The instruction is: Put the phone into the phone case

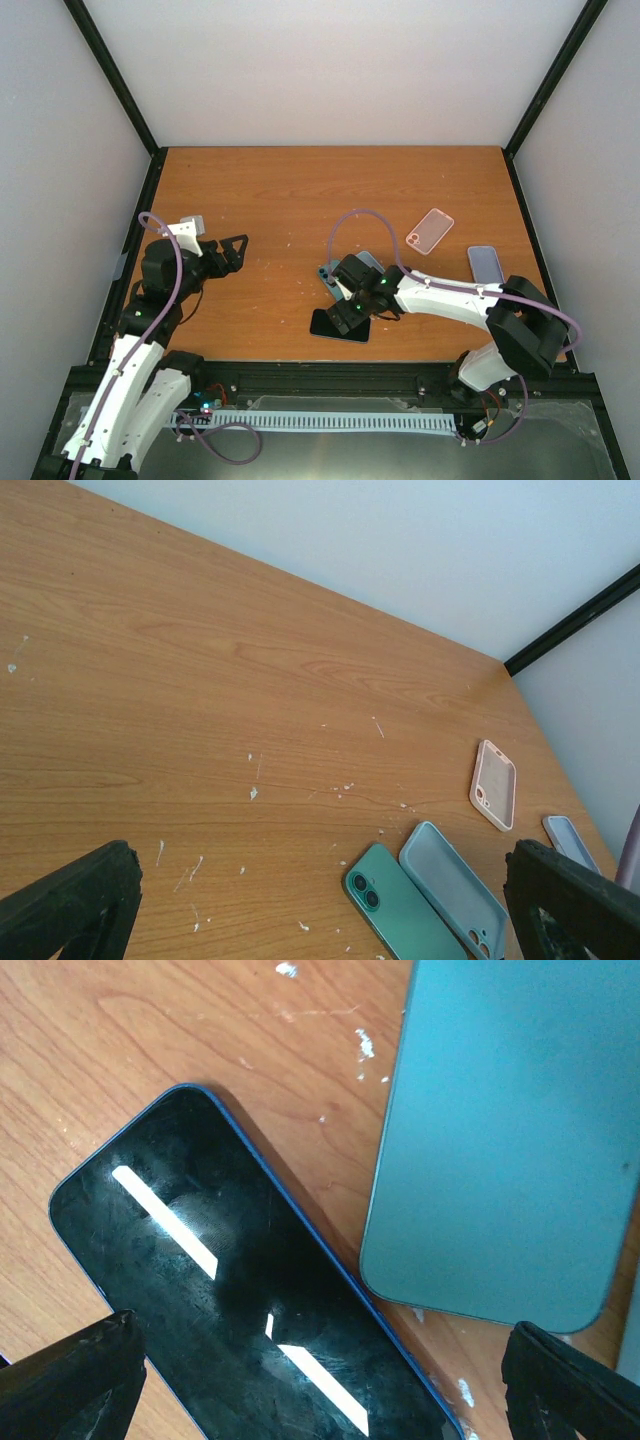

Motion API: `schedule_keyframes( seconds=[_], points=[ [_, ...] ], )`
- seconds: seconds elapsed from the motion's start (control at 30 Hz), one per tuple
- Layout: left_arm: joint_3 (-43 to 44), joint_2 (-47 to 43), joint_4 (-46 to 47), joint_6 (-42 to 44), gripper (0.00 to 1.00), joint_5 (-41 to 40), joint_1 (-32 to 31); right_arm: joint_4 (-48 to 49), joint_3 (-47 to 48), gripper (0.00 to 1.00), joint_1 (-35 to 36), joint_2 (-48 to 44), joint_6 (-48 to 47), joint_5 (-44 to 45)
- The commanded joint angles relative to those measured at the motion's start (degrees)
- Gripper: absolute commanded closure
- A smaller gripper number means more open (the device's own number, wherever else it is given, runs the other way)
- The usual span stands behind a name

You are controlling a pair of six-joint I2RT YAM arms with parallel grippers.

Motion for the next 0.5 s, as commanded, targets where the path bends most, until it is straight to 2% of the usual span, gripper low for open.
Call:
schedule_keyframes(
  seconds=[0.0,0.2,0.47],
  points=[
    [1.62,0.37,-0.52,-0.70,0.01,1.00,-0.22,0.58,-0.64,0.05,0.91,2.15,-1.77,-0.89],
    [1.55,0.27,-0.89,-0.55,0.01,0.70,-0.22,1.24,-0.65,0.04,1.09,4.44,-0.43,-0.94],
    [1.45,0.33,-0.89,-0.29,0.01,0.42,-0.21,1.45,-0.64,0.00,1.06,6.84,4.93,5.08]
  ],
)
